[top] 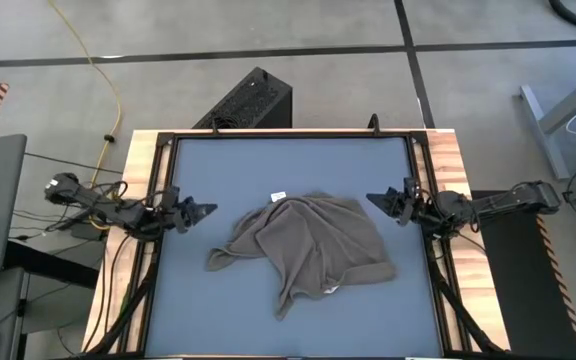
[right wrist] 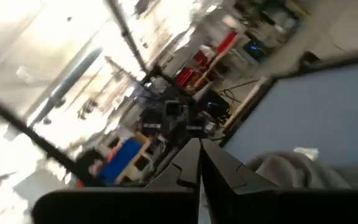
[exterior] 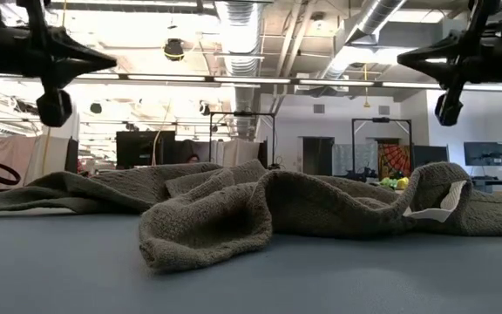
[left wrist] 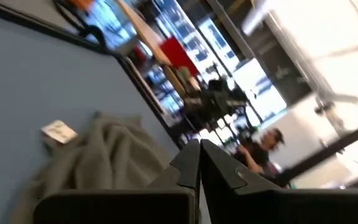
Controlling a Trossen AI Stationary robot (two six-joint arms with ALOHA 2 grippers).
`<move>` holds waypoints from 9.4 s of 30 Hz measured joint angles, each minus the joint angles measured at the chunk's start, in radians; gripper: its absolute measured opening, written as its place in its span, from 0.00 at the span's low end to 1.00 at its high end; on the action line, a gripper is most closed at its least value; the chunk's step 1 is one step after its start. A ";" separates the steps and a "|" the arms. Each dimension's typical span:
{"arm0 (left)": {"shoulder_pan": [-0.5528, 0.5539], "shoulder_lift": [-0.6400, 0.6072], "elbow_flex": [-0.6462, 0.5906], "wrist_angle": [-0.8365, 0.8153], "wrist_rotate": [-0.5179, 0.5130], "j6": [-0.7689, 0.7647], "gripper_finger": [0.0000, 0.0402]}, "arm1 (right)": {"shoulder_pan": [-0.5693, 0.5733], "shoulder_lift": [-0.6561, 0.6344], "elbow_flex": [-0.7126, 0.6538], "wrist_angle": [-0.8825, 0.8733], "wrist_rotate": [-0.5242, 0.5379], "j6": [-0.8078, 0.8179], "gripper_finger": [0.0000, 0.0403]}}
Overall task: Roll towel
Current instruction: Roll the grey towel
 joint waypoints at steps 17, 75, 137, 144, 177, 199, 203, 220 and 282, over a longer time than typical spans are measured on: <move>-0.014 1.098 0.651 -0.173 0.545 0.652 0.00 | 0.254 0.326 0.362 -0.512 -0.316 -0.364 0.10; 0.060 1.904 1.641 -1.212 0.762 1.076 0.00 | 0.610 0.729 0.509 -1.198 -0.047 -0.073 0.37; -0.104 0.802 1.269 -0.160 0.768 1.557 0.00 | 0.403 1.123 2.014 -1.185 -0.483 -0.756 0.04; 0.051 0.893 1.228 -0.550 0.489 1.432 0.00 | 0.360 1.189 2.118 -1.658 -0.308 -0.497 0.05; 0.326 1.528 1.152 -0.365 0.991 0.972 0.46 | -0.093 1.144 1.746 -2.112 -0.072 -0.214 0.05; 0.255 1.728 1.171 -0.103 0.971 0.878 0.46 | -0.694 1.022 1.141 -1.804 -0.213 -0.332 0.05; 0.224 1.781 1.190 -0.096 0.880 0.940 0.46 | -0.731 1.022 1.124 -1.794 -0.252 -0.360 0.05; 0.190 1.807 1.215 -0.171 0.759 1.032 0.45 | -0.736 1.023 1.121 -1.793 -0.289 -0.381 0.05; 0.210 0.651 1.214 0.193 1.029 1.063 0.00 | 0.376 1.116 2.222 -1.312 -0.500 -0.927 0.05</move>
